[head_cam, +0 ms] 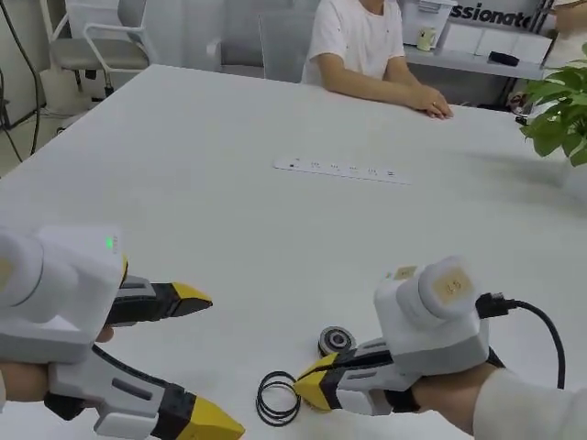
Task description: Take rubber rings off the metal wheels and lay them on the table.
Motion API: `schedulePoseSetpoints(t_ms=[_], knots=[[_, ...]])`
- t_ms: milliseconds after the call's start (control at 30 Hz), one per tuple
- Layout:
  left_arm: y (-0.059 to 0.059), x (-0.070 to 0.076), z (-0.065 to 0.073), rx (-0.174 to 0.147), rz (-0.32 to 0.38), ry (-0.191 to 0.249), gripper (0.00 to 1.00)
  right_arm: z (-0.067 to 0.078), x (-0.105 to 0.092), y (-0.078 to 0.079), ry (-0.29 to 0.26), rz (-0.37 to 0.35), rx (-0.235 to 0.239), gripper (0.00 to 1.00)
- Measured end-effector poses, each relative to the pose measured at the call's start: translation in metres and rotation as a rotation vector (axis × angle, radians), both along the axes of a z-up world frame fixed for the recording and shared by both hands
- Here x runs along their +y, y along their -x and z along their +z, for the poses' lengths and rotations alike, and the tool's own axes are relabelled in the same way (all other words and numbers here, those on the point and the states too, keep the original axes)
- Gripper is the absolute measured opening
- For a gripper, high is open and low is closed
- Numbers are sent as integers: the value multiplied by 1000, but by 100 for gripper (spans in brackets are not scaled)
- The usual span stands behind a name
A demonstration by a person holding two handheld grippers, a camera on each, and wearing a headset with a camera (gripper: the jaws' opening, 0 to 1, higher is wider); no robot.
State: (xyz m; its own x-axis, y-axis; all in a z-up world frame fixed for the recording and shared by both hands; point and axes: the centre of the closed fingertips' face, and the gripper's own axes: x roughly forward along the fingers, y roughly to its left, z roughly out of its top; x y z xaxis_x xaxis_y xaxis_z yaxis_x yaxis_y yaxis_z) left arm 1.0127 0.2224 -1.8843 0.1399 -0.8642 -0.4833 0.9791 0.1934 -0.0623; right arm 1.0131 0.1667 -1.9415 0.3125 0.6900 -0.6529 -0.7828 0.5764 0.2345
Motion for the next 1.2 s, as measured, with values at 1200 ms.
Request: schedulePoseSetpoints(t_ms=[1200], knots=[[1, 0, -5, 11, -3, -15, 79, 19, -54, -47, -82, -258, -41, 6]])
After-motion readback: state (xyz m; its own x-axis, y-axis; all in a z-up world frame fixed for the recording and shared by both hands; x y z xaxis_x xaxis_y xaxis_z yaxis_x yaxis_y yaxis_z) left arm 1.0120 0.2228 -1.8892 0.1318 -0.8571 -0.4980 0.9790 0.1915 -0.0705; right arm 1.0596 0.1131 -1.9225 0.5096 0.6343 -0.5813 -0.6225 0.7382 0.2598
